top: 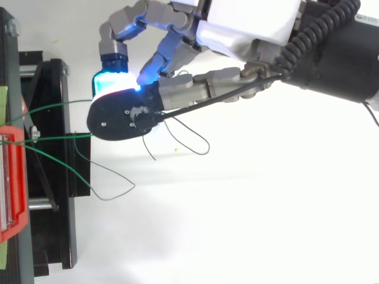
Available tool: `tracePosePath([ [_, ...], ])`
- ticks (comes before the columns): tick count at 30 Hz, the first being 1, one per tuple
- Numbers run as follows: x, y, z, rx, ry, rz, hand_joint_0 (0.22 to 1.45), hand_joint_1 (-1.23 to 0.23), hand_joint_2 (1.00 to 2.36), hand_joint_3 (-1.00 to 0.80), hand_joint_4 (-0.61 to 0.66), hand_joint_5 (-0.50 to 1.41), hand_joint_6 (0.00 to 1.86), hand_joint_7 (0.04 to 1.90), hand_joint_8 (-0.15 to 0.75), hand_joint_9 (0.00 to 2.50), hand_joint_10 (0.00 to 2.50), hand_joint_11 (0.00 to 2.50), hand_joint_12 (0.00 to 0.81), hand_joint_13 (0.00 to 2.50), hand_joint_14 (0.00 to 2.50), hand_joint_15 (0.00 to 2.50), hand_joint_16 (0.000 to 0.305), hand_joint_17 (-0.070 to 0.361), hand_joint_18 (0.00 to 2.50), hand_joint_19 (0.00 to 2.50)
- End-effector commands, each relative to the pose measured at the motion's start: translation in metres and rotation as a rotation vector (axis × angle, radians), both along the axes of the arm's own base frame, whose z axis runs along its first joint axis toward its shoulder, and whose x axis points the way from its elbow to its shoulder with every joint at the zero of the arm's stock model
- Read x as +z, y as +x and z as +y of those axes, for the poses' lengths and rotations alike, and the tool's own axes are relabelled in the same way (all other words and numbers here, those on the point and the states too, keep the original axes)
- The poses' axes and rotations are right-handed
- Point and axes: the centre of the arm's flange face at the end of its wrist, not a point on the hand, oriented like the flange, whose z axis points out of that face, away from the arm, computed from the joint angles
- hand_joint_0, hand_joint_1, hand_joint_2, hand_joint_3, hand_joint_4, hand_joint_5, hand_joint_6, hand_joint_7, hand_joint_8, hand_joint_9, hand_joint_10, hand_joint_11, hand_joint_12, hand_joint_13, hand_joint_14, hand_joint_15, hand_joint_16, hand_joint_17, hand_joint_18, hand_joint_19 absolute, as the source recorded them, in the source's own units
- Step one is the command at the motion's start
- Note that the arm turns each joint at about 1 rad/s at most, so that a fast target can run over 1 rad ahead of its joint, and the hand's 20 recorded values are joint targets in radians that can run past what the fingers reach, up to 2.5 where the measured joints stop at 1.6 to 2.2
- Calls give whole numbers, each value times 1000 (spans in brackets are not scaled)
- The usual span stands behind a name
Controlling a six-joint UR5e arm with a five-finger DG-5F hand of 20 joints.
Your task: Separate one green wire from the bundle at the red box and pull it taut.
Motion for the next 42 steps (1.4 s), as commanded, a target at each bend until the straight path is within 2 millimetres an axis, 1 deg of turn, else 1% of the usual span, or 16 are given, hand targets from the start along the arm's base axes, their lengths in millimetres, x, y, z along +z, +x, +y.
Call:
tracePosePath([
  [1,1,-1,1,-3,2,5,608,-800,1021,-49,12,-133,877,1312,278,986,23,747,385,602,17,393,57,128,480,390],
  [5,0,-1,2,-2,1,11,607,-810,1019,-53,-9,-129,874,1293,263,827,14,450,369,465,9,228,57,129,361,240],
  [6,3,-2,2,-2,3,7,606,-810,1020,-52,-8,-128,873,1291,263,817,14,423,365,452,8,209,57,128,335,218],
  [7,5,-3,2,-3,3,7,606,-814,1019,-55,-11,-128,871,1293,250,758,11,339,363,422,8,172,57,127,303,177],
  [11,13,-6,3,-6,0,7,604,-820,1018,-55,-28,-125,863,1313,235,666,7,190,351,346,3,100,55,125,211,99],
  [12,19,-9,3,-10,-3,9,603,-821,1018,-56,-28,-124,858,1329,230,648,6,174,349,335,3,90,55,124,205,81],
  [13,16,-10,4,-15,-5,21,601,-821,1019,-49,-29,-123,857,1326,230,641,6,162,346,321,3,80,55,125,193,70],
  [14,20,-12,5,-20,-4,24,602,-822,1019,-53,-25,-123,855,1339,226,632,5,148,345,317,3,76,55,124,184,59],
  [15,19,-14,4,-24,-7,33,603,-822,1018,-54,-22,-123,855,1341,223,622,6,137,345,316,3,76,55,124,177,53],
  [21,9,-18,12,-30,31,55,602,-824,1016,-59,-20,-122,859,1311,226,619,4,131,348,302,2,68,56,127,157,44],
  [27,-7,-24,18,-43,114,66,601,-820,1019,-58,-3,-125,851,1348,253,759,12,350,363,378,7,132,59,132,208,90],
  [32,-9,-23,20,-55,163,54,601,-816,1020,-42,24,-125,857,1359,265,888,17,528,375,507,9,233,61,137,315,172],
  [38,-10,-24,21,-64,242,36,603,-814,1018,-17,24,-121,866,1342,281,930,17,559,384,555,10,268,63,142,371,187],
  [40,-15,-25,21,-70,269,37,604,-813,1018,-15,27,-119,867,1340,281,934,18,562,384,560,11,268,63,142,378,190],
  [41,-23,-28,21,-80,296,46,604,-813,1018,-13,34,-118,867,1347,284,938,17,550,385,565,11,276,63,142,379,197],
  [42,-27,-30,21,-83,307,49,603,-812,1018,-11,33,-118,867,1348,285,936,17,559,385,565,11,277,63,143,382,197],
])
